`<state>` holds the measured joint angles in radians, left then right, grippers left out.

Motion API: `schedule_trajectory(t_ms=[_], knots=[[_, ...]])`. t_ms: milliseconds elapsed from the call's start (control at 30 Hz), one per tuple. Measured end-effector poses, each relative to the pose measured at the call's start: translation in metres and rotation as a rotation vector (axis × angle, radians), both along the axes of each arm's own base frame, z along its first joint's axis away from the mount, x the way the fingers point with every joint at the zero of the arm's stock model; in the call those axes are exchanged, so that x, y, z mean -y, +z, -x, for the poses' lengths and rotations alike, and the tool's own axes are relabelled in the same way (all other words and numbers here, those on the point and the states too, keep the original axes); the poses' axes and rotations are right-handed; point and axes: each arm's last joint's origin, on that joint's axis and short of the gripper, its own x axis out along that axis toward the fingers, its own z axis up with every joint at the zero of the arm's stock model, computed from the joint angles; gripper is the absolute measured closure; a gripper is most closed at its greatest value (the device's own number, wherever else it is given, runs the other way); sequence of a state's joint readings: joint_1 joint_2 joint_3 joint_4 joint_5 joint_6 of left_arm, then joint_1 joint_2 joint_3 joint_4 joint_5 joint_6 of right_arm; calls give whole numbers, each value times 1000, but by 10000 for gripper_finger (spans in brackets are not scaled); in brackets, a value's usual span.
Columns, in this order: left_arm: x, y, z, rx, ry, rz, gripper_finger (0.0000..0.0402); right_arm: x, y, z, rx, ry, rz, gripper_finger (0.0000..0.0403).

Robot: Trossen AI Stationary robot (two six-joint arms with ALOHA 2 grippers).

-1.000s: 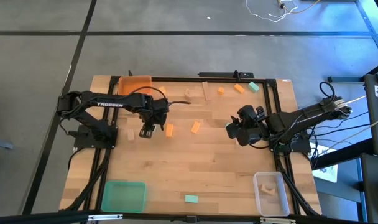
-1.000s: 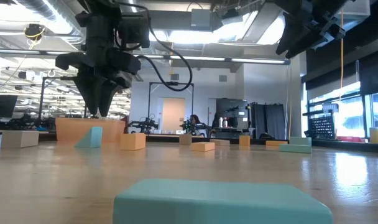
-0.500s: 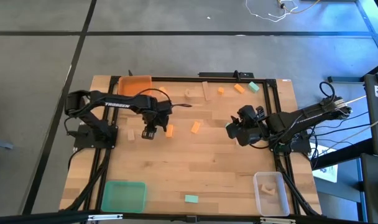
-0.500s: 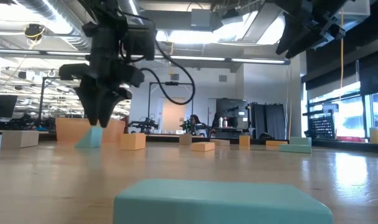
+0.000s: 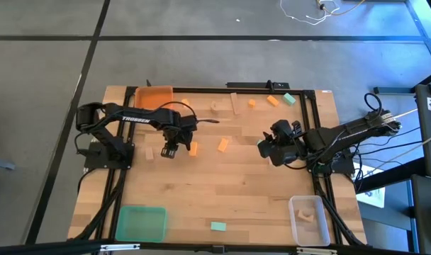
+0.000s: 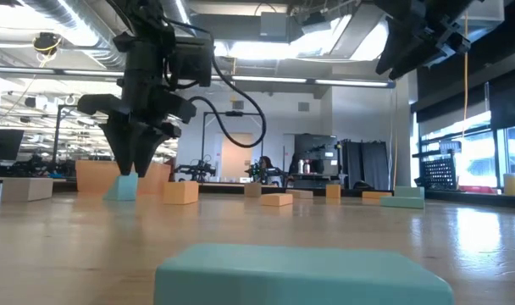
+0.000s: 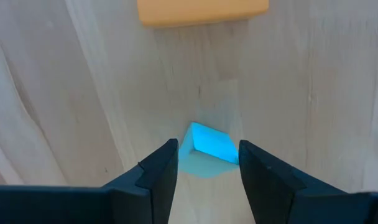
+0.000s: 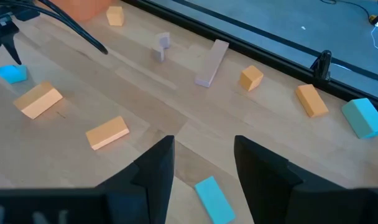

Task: Sort & place blocks by color
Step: Put the blue block into the blue bin

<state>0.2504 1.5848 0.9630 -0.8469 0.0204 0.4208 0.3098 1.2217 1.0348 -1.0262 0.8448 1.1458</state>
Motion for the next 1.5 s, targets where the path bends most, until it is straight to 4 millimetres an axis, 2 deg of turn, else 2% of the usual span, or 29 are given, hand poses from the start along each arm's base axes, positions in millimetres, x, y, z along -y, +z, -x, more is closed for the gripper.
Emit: schedule_trajectory(t_ms=[267,367,500,1033,1500], knots=[[3,2,1,7,25,35,241,0,0,0,6,0,-2,235],[8,6,1,32,-60,61,241,0,0,0,6,0,-2,235],[13,8,5,-17,-183,16,241,0,0,0,6,0,-1,235],[13,7,7,-48,-543,-38,241,0,0,-1,5,1,-1,235],[12,7,4,-18,-594,-51,241,0,0,-1,5,1,-1,235]])
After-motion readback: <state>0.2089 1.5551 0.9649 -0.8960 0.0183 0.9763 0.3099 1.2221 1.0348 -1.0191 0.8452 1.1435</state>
